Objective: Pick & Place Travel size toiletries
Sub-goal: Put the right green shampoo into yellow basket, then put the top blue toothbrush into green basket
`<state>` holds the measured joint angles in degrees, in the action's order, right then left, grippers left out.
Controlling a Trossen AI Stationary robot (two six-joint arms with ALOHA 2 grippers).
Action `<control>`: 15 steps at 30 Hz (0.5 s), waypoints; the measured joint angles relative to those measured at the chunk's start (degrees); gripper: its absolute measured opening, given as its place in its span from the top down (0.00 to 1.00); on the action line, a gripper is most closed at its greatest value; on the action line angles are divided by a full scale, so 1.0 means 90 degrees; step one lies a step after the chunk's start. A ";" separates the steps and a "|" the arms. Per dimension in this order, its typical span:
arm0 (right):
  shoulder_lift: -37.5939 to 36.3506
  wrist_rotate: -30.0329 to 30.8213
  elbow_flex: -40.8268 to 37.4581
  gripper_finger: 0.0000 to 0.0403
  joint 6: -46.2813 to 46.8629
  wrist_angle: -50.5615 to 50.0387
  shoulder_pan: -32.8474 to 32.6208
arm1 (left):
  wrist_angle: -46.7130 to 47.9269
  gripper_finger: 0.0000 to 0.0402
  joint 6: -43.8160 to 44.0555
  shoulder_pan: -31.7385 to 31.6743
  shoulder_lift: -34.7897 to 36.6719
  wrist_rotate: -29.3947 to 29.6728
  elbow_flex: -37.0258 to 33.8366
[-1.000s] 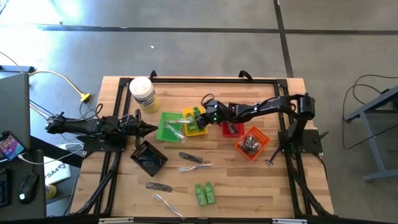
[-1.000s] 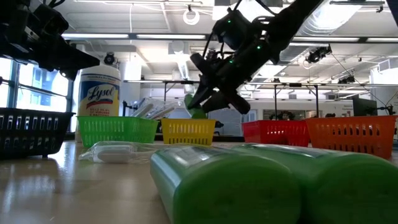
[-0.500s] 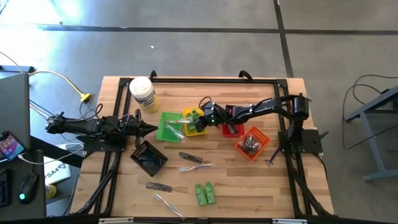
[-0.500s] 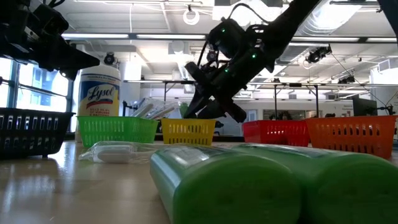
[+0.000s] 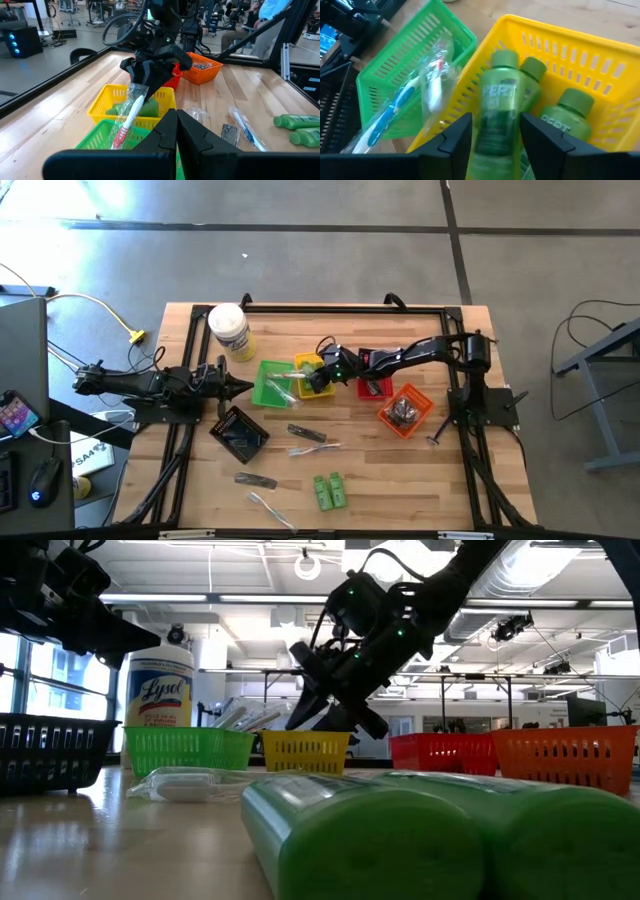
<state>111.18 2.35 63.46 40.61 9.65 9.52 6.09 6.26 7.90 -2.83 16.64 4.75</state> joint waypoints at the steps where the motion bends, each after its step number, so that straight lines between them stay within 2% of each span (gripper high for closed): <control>1: 0.0000 -0.0038 0.0000 0.60 -0.0021 0.0000 0.0000 | 0.0002 1.00 0.0000 0.0000 0.0000 0.0000 0.0000; 6: -0.0002 -0.0085 0.0000 0.57 -0.0118 0.0130 0.0000 | 0.0007 1.00 0.0000 -0.0001 0.0000 0.0000 0.0000; 11: -0.0063 -0.0082 -0.0003 0.58 -0.0338 0.0405 0.0000 | 0.0035 1.00 0.0000 -0.0001 0.0000 0.0000 0.0005; 15: -0.0446 0.0671 -0.0005 0.61 -0.0673 0.0059 -0.0100 | 0.0083 1.00 0.0000 0.0000 0.0000 0.0000 0.0011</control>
<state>107.16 8.39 63.42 34.55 10.18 8.62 6.84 6.26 7.90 -2.83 16.64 4.85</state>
